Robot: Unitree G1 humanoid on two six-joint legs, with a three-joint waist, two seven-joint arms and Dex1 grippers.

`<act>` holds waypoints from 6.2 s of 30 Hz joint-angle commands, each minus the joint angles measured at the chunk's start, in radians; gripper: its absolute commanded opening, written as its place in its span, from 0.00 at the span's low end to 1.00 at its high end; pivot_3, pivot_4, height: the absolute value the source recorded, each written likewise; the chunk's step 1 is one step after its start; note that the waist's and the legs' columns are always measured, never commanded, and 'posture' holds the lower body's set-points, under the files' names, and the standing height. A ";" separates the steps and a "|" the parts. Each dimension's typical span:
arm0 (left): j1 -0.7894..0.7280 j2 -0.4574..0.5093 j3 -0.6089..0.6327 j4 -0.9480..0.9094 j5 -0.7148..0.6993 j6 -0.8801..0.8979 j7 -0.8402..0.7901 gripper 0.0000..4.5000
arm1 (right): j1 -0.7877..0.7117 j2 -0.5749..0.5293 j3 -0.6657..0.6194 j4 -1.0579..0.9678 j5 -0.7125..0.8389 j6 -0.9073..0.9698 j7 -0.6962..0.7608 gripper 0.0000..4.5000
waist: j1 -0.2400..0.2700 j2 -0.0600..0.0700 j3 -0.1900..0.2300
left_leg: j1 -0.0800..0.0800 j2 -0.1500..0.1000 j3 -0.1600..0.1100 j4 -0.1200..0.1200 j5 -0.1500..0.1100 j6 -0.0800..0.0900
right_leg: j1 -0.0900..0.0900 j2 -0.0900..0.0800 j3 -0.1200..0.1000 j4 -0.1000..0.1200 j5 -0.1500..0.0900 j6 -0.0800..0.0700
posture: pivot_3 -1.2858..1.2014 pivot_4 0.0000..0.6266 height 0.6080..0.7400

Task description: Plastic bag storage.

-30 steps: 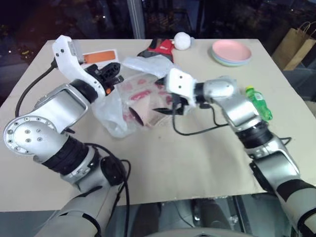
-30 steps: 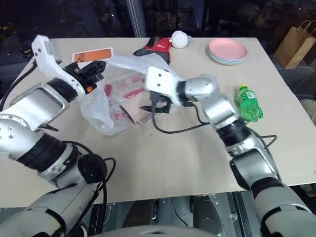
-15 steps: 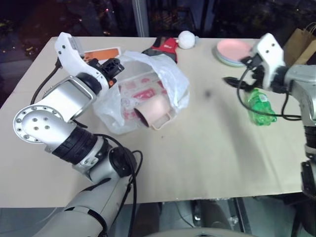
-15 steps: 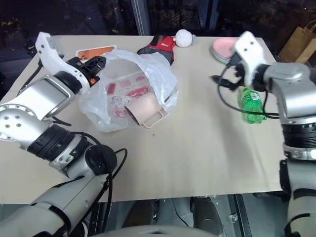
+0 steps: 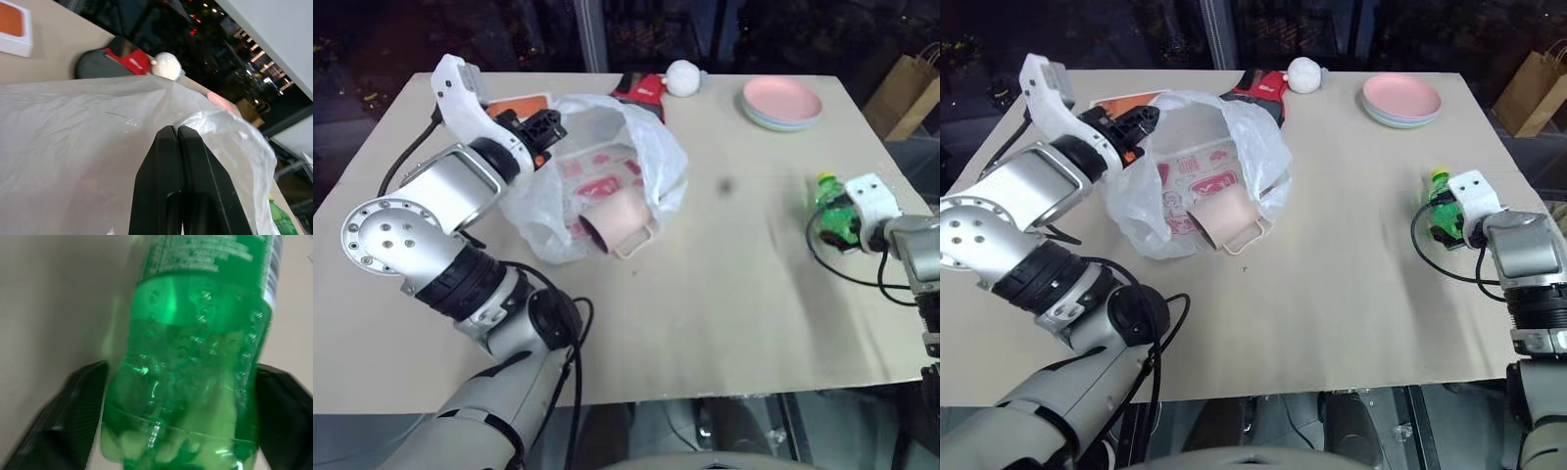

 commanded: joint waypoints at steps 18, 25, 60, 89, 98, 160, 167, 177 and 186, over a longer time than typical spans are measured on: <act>-0.010 -0.001 -0.032 -0.004 0.061 -0.001 -0.090 0.00 | -0.020 0.014 -0.198 -0.497 0.689 -0.158 0.524 0.71 | 0.004 0.006 0.004 | -0.002 0.000 -0.002 -0.001 0.000 0.000 | 0.000 0.000 -0.001 -0.003 0.001 0.002 | 0.52 0.24 1.00; 0.008 -0.019 -0.053 -0.013 0.057 -0.010 -0.125 0.00 | -0.049 0.141 0.039 -0.640 0.750 -0.004 0.382 0.71 | 0.004 0.006 0.004 | -0.001 0.000 -0.005 0.002 -0.001 0.001 | 0.002 0.000 -0.005 0.001 0.001 0.001 | 0.52 0.24 1.00; 0.310 0.057 -0.215 -0.042 -0.027 -0.181 -0.287 0.00 | -0.267 0.571 0.194 -0.080 0.393 -0.230 0.143 0.99 | -0.002 0.006 0.003 | -0.002 0.000 -0.003 0.002 0.001 -0.002 | -0.005 0.000 -0.001 0.012 0.000 0.000 | 0.52 0.24 1.00; 0.352 0.099 -0.325 0.018 -0.067 -0.268 -0.322 0.00 | -0.035 0.347 0.162 -0.614 0.420 0.117 -0.045 0.99 | -0.012 0.005 0.002 | -0.001 0.000 -0.004 0.003 0.000 0.001 | -0.005 0.001 -0.001 0.013 0.000 0.000 | 0.52 0.24 1.00; 0.360 0.122 -0.354 0.046 -0.095 -0.298 -0.369 0.00 | -0.050 0.302 0.467 -0.481 0.447 0.047 0.220 0.99 | -0.038 0.005 0.002 | 0.001 0.001 -0.004 0.003 0.000 0.001 | -0.005 0.003 0.000 0.014 0.000 -0.001 | 0.52 0.24 1.00; 0.463 0.232 -0.406 -0.093 -0.115 -0.594 -0.447 0.70 | -0.041 0.539 0.097 -0.471 0.311 -0.193 -0.155 0.00 | -0.004 0.005 0.002 | 0.000 0.000 -0.005 0.002 0.001 0.000 | -0.004 0.002 -0.002 0.013 0.000 -0.001 | 0.52 0.24 1.00; 0.766 0.366 -0.351 -0.415 -0.399 -0.554 -0.488 0.70 | -0.048 0.530 0.089 -0.436 0.305 -0.206 -0.150 0.00 | -0.014 0.005 0.002 | 0.000 0.001 -0.004 0.001 0.000 0.000 | -0.005 0.002 0.000 0.011 -0.001 -0.002 | 0.52 0.24 1.00; 1.310 0.332 -0.484 -0.685 0.087 -0.918 -0.353 0.70 | -0.059 0.514 0.094 -0.386 0.302 -0.232 -0.124 0.00 | -0.021 0.006 0.002 | 0.002 0.001 -0.003 0.002 0.000 0.000 | -0.004 0.002 0.001 0.013 -0.001 -0.002 | 0.52 0.24 1.00; 1.557 0.269 -0.767 -0.592 0.670 -1.292 -0.247 0.70 | -0.056 0.507 0.112 -0.389 0.296 -0.230 -0.109 0.00 | -0.021 0.007 0.002 | 0.001 0.001 -0.002 0.001 0.000 0.000 | -0.005 0.002 0.001 0.012 -0.003 -0.006 | 0.52 0.24 1.00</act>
